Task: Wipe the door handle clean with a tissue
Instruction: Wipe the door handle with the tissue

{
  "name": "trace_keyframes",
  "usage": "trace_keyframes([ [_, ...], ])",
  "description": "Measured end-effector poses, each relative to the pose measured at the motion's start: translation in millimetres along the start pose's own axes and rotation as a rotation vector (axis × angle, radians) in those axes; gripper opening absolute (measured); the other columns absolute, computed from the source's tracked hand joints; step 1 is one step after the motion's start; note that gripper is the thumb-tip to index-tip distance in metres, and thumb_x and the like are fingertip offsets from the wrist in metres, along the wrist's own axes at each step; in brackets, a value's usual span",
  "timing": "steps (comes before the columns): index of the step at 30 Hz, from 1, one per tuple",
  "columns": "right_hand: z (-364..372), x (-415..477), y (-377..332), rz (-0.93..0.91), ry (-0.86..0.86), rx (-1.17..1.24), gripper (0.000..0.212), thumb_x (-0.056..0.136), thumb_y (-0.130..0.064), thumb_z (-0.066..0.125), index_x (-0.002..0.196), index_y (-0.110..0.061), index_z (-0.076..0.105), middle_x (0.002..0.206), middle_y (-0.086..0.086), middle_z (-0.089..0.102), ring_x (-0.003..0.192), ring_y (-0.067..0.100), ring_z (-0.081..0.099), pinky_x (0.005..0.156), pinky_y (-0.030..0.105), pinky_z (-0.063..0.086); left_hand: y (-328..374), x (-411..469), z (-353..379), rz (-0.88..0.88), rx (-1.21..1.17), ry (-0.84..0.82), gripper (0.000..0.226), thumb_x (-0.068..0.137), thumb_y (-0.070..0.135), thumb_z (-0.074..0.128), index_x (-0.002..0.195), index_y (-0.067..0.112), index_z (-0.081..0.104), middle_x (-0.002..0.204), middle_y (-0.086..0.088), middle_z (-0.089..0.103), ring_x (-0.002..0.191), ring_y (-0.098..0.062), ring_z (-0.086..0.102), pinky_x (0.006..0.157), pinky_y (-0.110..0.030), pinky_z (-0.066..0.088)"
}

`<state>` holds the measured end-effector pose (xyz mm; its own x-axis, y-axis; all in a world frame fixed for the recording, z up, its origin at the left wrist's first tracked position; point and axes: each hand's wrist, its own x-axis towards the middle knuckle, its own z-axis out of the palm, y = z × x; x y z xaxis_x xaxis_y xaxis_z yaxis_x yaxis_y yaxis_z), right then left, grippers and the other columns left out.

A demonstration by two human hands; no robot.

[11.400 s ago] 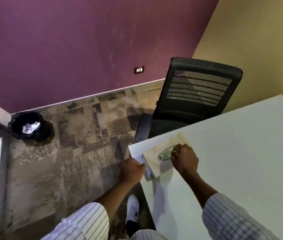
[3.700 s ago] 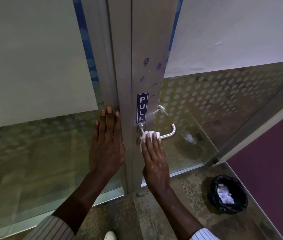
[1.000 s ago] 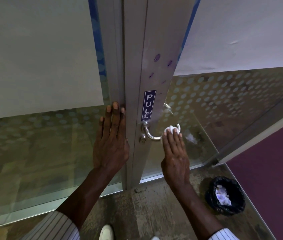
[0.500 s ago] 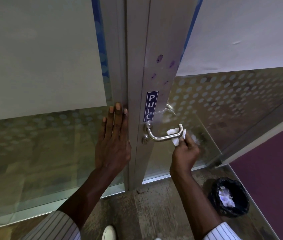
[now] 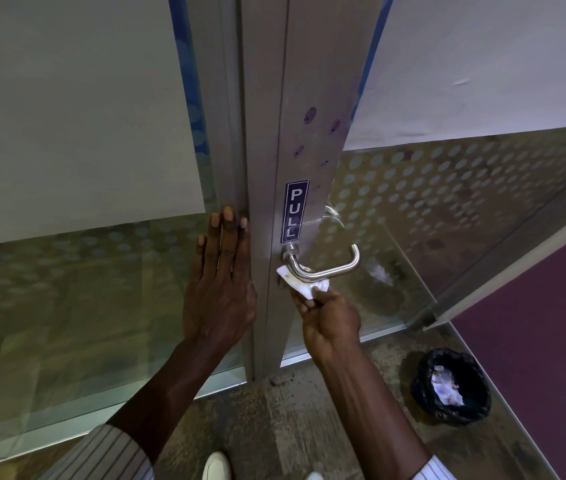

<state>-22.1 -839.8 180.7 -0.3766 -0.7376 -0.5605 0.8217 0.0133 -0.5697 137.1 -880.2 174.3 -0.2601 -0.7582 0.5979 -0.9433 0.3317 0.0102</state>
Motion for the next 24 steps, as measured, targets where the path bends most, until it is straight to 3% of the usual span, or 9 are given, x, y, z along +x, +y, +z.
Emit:
trace_keyframes([
  [3,-12,11,-22,-0.104,0.041,-0.045,0.035,0.102,0.02,0.041,0.127,0.019,0.065,0.131,0.035,0.07,0.119,0.046,0.069,0.118,0.056,0.049,0,0,-1,0.006,0.001,0.009,0.112,0.086,0.02,0.083,0.175,0.003,0.018,0.184,-0.01,-0.026,0.173,-0.025,-0.023,0.141,-0.042,-0.007],
  [6,-17,27,-46,-0.254,0.034,-0.104,0.029,0.097,0.021,0.054,0.1,0.007,0.079,0.113,0.028,0.079,0.114,0.045,0.073,0.116,0.055,0.052,0,1,-1,0.001,-0.007,0.002,0.112,0.085,0.02,0.083,0.175,0.003,0.019,0.183,-0.009,-0.027,0.173,-0.025,-0.024,0.141,-0.041,-0.007],
  [8,-20,41,-60,-0.352,0.065,-0.215,0.022,0.097,0.019,0.062,0.108,0.01,0.079,0.113,0.028,0.08,0.11,0.042,0.075,0.109,0.05,0.06,1,0,0,-0.007,-0.004,-0.001,0.113,0.085,0.021,0.083,0.176,0.003,0.018,0.183,-0.009,-0.028,0.173,-0.025,-0.024,0.141,-0.041,-0.007],
  [13,-26,68,-89,-0.549,0.026,-0.939,0.037,0.101,0.005,0.057,0.122,-0.009,0.083,0.115,0.014,0.084,0.118,0.032,0.077,0.111,0.052,0.058,1,1,2,-0.012,-0.015,0.006,0.12,0.083,0.02,0.084,0.176,0.005,0.011,0.184,-0.01,-0.024,0.173,-0.026,-0.021,0.141,-0.044,-0.002],
  [15,-24,69,-103,-0.692,-0.014,-1.299,0.042,0.099,0.005,0.055,0.126,-0.015,0.082,0.125,0.012,0.082,0.125,0.03,0.074,0.109,0.041,0.057,1,1,2,-0.013,-0.018,0.01,0.121,0.082,0.019,0.084,0.176,0.005,0.009,0.185,-0.01,-0.024,0.173,-0.026,-0.021,0.142,-0.042,-0.005],
  [17,-19,65,-114,-0.821,-0.075,-1.613,0.042,0.099,0.004,0.056,0.129,-0.015,0.08,0.126,0.014,0.082,0.12,0.034,0.075,0.096,0.037,0.057,2,1,1,-0.017,-0.018,0.011,0.122,0.082,0.019,0.084,0.176,0.006,0.008,0.184,-0.01,-0.024,0.173,-0.026,-0.021,0.142,-0.042,-0.007],
  [19,-15,58,-118,-0.957,-0.157,-1.894,0.037,0.101,0.0,0.058,0.13,-0.012,0.077,0.116,0.021,0.082,0.102,0.041,0.077,0.078,0.04,0.057,4,1,1,-0.025,-0.02,0.013,0.124,0.081,0.019,0.085,0.176,0.006,0.007,0.184,-0.01,-0.025,0.173,-0.026,-0.022,0.141,-0.042,-0.007],
  [21,-11,50,-117,-1.046,-0.24,-2.108,0.036,0.101,0.001,0.054,0.131,-0.007,0.073,0.113,0.021,0.079,0.091,0.041,0.075,0.068,0.035,0.046,5,1,1,-0.035,-0.027,0.018,0.125,0.08,0.018,0.086,0.176,0.006,0.007,0.184,-0.009,-0.026,0.173,-0.026,-0.023,0.141,-0.041,-0.008],
  [24,-5,41,-113,-1.08,-0.294,-2.285,0.035,0.099,-0.001,0.049,0.124,-0.007,0.073,0.12,0.012,0.075,0.104,0.034,0.07,0.08,0.036,0.048,6,1,-1,-0.041,-0.03,0.02,0.123,0.079,0.018,0.086,0.176,0.005,0.01,0.183,-0.009,-0.029,0.172,-0.025,-0.025,0.141,-0.041,-0.008],
])
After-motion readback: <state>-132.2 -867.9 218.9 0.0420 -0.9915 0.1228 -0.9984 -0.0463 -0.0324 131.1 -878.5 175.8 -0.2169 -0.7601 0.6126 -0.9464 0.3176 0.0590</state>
